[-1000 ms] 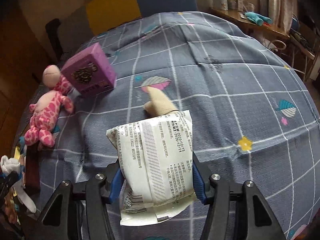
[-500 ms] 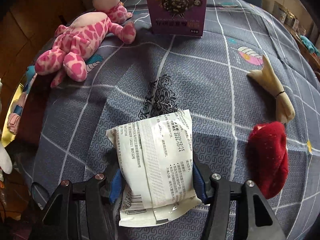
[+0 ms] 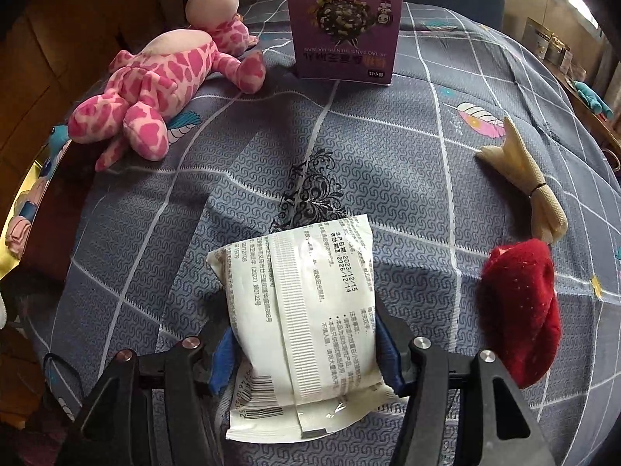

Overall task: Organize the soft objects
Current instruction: 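Lift the grey glove with the left gripper while the right gripper lifts the white packet, then carry the grey glove into the gold tray and open the left gripper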

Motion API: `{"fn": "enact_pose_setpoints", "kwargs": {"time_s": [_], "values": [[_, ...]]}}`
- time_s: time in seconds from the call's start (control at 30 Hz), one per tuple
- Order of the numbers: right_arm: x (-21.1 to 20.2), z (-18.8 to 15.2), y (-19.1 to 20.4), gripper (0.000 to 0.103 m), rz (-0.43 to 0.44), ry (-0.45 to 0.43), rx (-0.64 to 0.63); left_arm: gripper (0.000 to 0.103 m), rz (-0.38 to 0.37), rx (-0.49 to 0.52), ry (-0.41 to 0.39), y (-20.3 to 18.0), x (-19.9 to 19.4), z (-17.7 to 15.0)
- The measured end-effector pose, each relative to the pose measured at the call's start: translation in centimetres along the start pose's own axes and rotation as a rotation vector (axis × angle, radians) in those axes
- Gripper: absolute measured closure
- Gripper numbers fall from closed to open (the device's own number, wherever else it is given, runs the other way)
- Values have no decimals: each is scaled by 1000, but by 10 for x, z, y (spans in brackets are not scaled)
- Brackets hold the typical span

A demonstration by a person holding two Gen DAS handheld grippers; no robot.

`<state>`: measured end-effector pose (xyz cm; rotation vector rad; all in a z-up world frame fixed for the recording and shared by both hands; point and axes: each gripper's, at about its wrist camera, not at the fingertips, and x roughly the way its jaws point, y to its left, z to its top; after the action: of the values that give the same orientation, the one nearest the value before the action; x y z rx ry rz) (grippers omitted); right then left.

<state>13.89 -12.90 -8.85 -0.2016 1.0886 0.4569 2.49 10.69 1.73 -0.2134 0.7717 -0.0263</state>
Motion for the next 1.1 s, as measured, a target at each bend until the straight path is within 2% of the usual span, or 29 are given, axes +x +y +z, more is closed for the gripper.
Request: {"fn": "enact_pose_setpoints", "kwargs": {"time_s": [0.7, 0.9, 1.1], "values": [[-3, -3, 3, 42, -25, -24, -40, 62, 76, -73, -35, 43, -19, -6], [-3, -3, 3, 42, -26, -26, -40, 62, 120, -177, -52, 88, -36, -9], [-2, -3, 3, 42, -30, -27, -42, 61, 226, -330, -80, 161, -68, -23]]}}
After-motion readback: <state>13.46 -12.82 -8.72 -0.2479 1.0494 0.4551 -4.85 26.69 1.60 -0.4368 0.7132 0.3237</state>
